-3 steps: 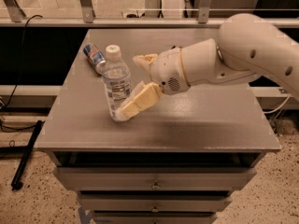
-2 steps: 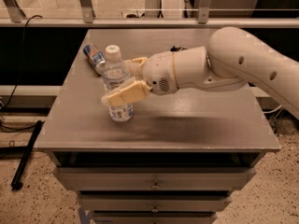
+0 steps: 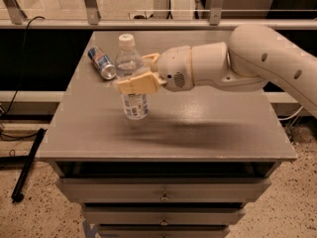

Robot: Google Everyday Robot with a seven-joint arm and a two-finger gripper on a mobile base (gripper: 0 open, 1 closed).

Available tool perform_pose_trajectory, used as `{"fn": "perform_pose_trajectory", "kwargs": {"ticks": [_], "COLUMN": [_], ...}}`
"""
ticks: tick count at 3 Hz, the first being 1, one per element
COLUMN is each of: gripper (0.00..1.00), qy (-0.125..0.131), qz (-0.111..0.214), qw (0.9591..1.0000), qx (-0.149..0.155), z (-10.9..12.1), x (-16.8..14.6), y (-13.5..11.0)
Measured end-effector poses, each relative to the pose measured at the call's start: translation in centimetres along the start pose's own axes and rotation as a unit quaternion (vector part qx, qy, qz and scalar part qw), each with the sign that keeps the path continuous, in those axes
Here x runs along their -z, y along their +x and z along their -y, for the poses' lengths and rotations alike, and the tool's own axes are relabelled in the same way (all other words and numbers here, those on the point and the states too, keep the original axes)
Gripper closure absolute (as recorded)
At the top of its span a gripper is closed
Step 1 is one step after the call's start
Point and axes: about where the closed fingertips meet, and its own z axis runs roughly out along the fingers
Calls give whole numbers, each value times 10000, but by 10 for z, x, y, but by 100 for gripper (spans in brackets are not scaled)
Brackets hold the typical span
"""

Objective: Knock blue plastic bottle over

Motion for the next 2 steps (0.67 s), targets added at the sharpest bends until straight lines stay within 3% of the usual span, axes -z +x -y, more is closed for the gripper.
{"fn": "perform_pose_trajectory", "kwargs": {"ticks": [1, 2], "gripper": [100, 100], "qy": [490, 700], "qz": [-424, -1375], "qw": [9957, 9774], "qx": [667, 1444], "z": [39, 65], "x": [62, 101], "y": [-33, -37]}}
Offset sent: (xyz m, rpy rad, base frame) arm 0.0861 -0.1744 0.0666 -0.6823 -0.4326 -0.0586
